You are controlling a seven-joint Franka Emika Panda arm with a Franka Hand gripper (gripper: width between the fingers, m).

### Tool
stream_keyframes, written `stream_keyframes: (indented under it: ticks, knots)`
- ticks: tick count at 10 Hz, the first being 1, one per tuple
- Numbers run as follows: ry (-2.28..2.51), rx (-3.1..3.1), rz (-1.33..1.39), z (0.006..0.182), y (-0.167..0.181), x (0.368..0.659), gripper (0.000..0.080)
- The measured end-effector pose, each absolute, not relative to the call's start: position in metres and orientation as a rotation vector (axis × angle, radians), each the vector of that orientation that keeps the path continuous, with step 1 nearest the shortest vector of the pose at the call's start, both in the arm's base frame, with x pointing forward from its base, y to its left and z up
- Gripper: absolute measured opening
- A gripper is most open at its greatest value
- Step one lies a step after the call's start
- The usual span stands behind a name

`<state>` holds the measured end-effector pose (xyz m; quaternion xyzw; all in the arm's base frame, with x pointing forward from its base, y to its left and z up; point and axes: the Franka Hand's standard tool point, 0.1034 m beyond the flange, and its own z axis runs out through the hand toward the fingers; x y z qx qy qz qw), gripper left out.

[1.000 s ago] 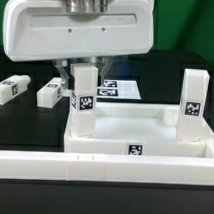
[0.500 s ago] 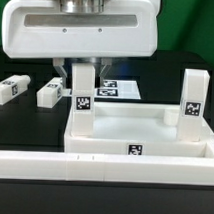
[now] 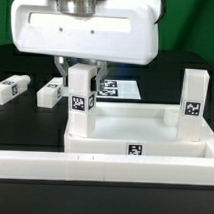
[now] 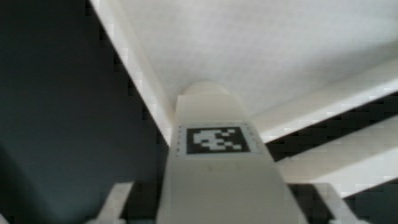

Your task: Assemble desk

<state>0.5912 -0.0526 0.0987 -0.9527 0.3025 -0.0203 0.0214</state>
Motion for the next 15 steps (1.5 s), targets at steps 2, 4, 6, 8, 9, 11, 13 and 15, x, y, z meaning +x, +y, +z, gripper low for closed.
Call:
stream_keyframes:
  ticks: [2,4,6,8,9,11,13,15]
  knots:
    - [1.192,-2.854,-0.053,0.0988,-0.0506,0.5914,0.0291]
    - [1.343,-2.775,-0.048,0.0988,-0.0506,0.5915,0.0291]
    - [1.307,-2.792,-0.049,0.0987,-0.0501,0.5915,0.0291]
    - [1.154,-2.860,-0.059,0.1000,-0.0526,0.5926,0.0585]
    - [0.986,-2.925,-0.065,0.1002,-0.0535,0.5928,0.0585]
    - [0.772,-2.992,-0.071,0.1000,-0.0530,0.5927,0.0646]
    - [0.577,-3.039,-0.076,0.0999,-0.0531,0.5927,0.0646]
    - [0.298,-3.087,-0.082,0.0998,-0.0534,0.5926,0.0649]
